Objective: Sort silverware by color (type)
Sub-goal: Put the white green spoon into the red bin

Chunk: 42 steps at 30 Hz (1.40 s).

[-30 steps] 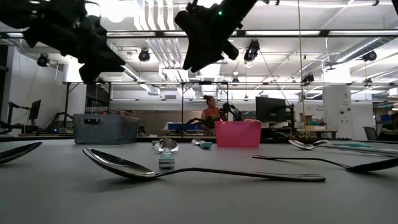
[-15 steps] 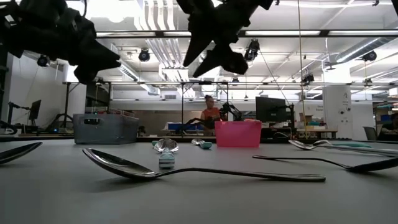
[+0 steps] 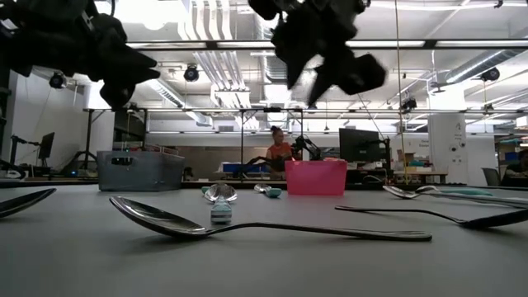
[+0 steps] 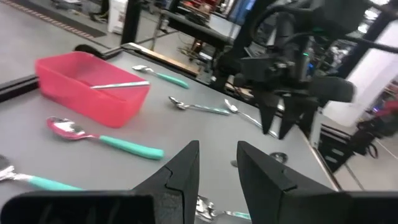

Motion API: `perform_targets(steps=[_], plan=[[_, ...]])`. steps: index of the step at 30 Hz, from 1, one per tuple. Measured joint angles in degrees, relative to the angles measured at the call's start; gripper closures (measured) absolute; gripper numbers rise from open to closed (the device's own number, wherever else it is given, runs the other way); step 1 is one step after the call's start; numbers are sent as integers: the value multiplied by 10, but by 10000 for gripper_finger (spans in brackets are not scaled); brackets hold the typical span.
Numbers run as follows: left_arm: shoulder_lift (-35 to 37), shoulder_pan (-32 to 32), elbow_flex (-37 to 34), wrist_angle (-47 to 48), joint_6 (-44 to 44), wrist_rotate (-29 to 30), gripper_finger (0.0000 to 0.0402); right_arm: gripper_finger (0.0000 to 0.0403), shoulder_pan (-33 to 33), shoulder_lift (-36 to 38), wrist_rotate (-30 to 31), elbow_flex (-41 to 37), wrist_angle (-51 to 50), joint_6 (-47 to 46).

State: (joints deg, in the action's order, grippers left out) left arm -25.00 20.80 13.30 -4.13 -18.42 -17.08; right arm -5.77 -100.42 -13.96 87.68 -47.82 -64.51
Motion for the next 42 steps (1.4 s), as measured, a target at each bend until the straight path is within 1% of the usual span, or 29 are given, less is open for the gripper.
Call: perform_targets(steps=[3, 6, 9, 11, 13, 15, 21, 24, 30, 34, 37, 42], plan=[[0, -5, 0, -8, 18, 0, 312, 271, -12, 0, -15, 0, -77, -42], [0, -5, 0, -8, 30, 0, 312, 271, -21, 0, -26, 0, -193, -51], [-7, -5, 0, -12, 39, 1, 312, 271, -23, 0, -20, 0, -288, -49], [-10, -5, 0, -15, 43, 1, 312, 271, -25, 0, -2, 0, -318, -47], [-16, -5, 0, -16, 44, 1, 312, 271, -26, 0, 22, 0, -318, -36], [-23, -5, 0, -17, 49, 2, 312, 271, -26, 0, 33, 0, -311, -22], [-43, -5, 2, -26, 114, 2, 313, 271, -17, -2, 40, 0, -309, 36], [-48, -5, 16, -26, 134, 2, 313, 271, -5, -2, 41, 0, -309, 41], [-49, -5, 30, -20, 135, 1, 313, 270, 12, -2, 41, -1, -307, 31], [-50, -5, 30, -9, 134, 1, 313, 261, 26, -2, 51, -1, -307, 40], [-50, -5, 30, -8, 131, 1, 313, 255, 37, -2, 57, -2, -307, 58], [-50, -5, 30, -8, 128, 1, 313, 255, 50, -2, 69, -2, -292, 115]])
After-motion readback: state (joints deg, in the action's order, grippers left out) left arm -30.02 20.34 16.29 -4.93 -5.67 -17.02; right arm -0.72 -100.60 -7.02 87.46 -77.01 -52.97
